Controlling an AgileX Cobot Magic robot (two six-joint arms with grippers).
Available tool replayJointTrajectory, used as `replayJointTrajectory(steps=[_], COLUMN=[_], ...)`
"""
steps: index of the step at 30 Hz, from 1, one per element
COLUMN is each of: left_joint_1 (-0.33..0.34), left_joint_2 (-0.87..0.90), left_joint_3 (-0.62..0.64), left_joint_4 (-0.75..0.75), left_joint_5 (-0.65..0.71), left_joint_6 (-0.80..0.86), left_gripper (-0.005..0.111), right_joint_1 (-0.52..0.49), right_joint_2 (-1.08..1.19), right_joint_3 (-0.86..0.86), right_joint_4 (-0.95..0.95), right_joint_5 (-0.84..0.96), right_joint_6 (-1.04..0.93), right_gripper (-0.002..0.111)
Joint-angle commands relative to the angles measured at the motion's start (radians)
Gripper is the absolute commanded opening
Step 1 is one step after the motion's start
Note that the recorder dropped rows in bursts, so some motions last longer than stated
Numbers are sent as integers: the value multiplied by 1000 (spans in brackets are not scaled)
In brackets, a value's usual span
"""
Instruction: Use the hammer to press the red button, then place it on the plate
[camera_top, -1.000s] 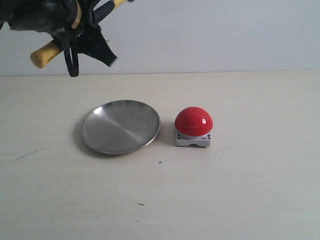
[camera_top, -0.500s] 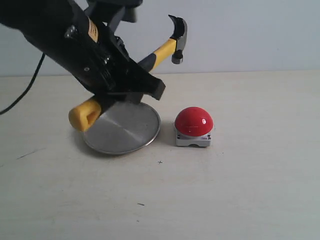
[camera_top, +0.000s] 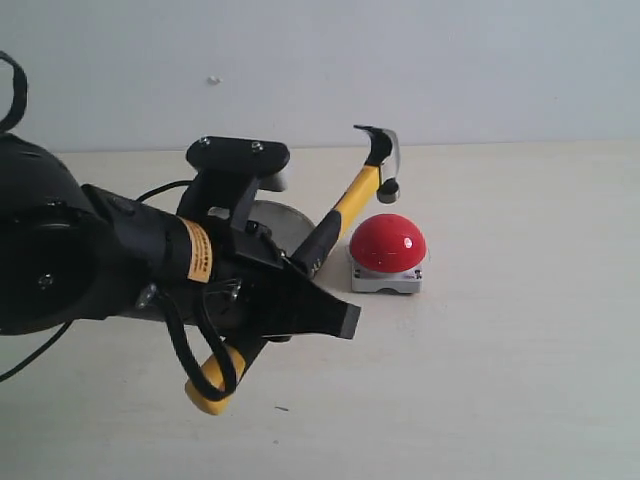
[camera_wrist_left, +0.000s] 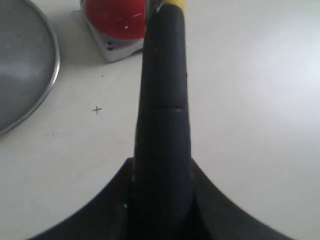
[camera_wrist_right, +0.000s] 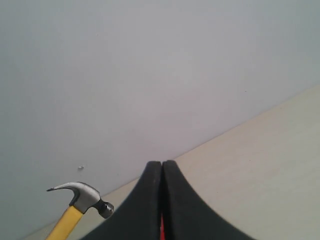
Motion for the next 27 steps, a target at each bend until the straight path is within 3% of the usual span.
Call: replayJointTrajectory(steps=[1, 8, 16, 27], left_joint_1=[21, 26, 61, 58], left_joint_2=[-9, 48, 97, -6], left_joint_3=[8, 8, 3, -256], left_joint_4=[17, 17, 20, 40], left_joint_5=[-127, -212, -217, 47], left_joint_6=[-3, 10, 33, 103], left_gripper=[0, 0, 0, 0], right_joint_1=[0, 0, 0, 0], right_joint_2=[4, 4, 4, 4], right_joint_3=[5, 5, 5, 5], right_joint_4=[-2, -2, -2, -2], right_joint_5=[-1, -1, -1, -1], right_joint_6=[-2, -2, -2, -2], right_gripper=[0, 0, 0, 0])
